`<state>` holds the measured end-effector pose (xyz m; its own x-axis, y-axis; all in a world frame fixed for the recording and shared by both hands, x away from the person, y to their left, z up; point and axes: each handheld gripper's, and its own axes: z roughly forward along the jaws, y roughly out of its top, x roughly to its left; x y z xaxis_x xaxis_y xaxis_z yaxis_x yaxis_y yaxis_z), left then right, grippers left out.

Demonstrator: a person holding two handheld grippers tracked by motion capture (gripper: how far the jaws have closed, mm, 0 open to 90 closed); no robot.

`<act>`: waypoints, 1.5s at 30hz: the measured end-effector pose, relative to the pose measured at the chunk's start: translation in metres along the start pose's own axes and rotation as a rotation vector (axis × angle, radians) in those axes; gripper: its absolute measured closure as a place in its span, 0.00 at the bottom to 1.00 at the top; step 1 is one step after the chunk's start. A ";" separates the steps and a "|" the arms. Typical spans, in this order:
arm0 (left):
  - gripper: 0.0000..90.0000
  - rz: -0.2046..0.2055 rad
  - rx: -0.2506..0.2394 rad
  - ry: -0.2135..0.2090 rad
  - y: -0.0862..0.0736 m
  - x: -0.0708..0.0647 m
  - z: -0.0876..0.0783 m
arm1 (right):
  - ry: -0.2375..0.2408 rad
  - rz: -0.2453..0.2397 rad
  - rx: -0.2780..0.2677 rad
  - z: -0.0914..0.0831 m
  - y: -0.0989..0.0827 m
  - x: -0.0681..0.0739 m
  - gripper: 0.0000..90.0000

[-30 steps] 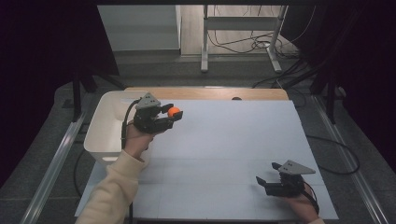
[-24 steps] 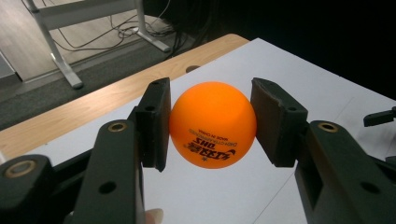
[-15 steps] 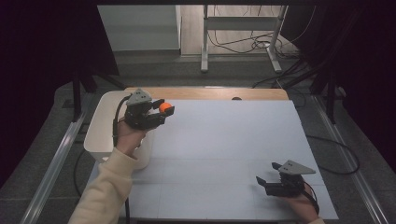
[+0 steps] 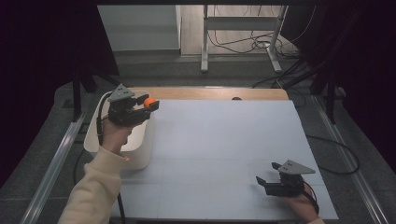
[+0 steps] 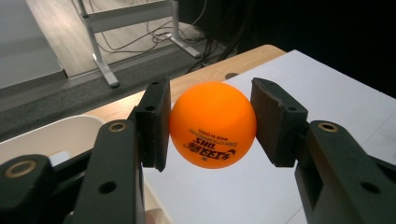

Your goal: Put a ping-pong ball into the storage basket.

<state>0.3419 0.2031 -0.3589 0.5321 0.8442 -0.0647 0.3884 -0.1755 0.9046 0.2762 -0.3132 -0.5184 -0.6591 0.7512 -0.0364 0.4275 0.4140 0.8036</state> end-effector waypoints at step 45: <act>0.56 -0.095 0.049 0.141 -0.021 0.052 -0.013 | 0.000 0.002 -0.001 0.001 0.000 -0.001 0.17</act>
<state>0.3520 0.2574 -0.3759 0.3820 0.9202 -0.0860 0.4695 -0.1131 0.8757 0.2775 -0.3135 -0.5188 -0.6579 0.7523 -0.0348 0.4284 0.4119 0.8043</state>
